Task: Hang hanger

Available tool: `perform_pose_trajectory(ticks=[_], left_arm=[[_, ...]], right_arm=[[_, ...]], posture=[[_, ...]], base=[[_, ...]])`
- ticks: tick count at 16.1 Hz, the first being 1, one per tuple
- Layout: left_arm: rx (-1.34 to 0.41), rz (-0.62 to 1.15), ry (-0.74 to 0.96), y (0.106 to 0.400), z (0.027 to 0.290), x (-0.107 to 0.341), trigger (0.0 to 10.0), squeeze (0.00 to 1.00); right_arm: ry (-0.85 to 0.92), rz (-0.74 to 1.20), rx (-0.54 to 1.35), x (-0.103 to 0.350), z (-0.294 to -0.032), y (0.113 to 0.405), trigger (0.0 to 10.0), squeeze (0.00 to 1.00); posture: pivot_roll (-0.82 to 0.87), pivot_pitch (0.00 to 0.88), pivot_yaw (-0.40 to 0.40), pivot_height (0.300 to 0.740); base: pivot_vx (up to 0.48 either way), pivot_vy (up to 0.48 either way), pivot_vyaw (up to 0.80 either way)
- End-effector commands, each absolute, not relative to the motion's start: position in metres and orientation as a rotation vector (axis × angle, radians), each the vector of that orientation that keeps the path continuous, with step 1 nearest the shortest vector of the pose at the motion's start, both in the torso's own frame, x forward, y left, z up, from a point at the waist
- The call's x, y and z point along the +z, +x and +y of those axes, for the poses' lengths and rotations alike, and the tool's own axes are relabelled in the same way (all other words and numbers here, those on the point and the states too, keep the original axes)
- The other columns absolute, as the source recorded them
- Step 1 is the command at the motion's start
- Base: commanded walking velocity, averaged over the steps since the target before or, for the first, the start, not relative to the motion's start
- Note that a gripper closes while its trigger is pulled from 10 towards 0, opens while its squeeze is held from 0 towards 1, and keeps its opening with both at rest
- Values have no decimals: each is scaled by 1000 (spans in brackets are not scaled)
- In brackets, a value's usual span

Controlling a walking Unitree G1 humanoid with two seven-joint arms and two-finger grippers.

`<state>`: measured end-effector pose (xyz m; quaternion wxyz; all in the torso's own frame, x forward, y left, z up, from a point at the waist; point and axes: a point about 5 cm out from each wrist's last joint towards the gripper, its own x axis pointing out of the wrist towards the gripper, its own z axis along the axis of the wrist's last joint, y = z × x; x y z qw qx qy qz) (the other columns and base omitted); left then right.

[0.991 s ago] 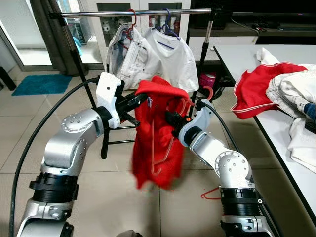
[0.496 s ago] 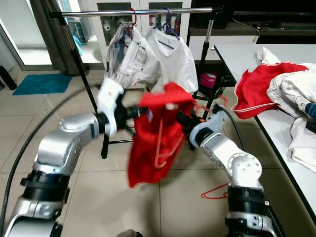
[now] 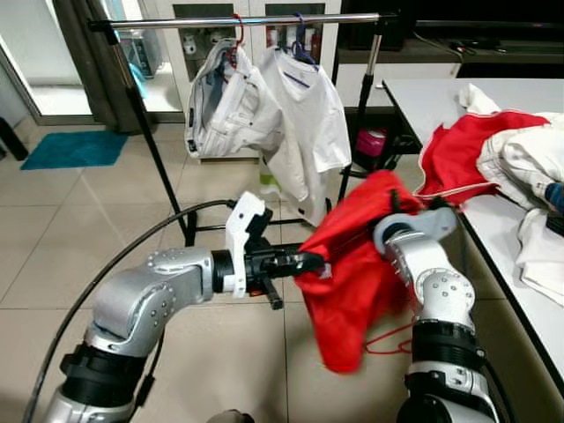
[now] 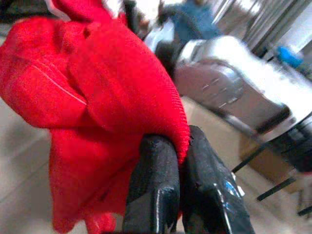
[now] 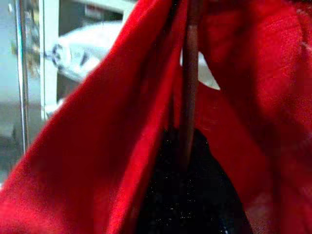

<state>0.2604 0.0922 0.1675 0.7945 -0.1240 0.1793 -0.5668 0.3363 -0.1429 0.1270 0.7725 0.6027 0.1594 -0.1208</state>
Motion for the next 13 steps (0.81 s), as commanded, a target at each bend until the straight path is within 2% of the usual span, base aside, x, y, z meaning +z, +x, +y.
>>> perform_pose_trajectory(ticks=[1, 2, 4, 8, 13], left_arm=[[-1238, 355, -307, 256, 94, 175, 0, 0], [-1290, 336, -380, 251, 90, 184, 0, 0], [-1262, 318, -359, 255, 90, 186, 0, 0], [-995, 167, -238, 294, 115, 205, 0, 0], [-868, 55, -231, 311, 139, 230, 0, 0]], right_arm=[[1425, 315, -156, 162, -97, 349, 10000, 0], [1418, 291, -221, 161, -102, 353, 10000, 0], [1371, 306, -214, 161, -98, 355, 10000, 0], [1016, 371, 7, 165, -76, 340, 10000, 0], [933, 415, 148, 164, -75, 318, 10000, 0]], posture=[[-51, 9, 21, 740], [-51, 8, 24, 740], [-49, 1, 29, 740], [-48, 0, 30, 740], [-54, 0, 16, 740]], base=[[0, 0, 0], [0, 0, 0], [0, 0, 0], [0, 0, 0], [0, 0, 0]])
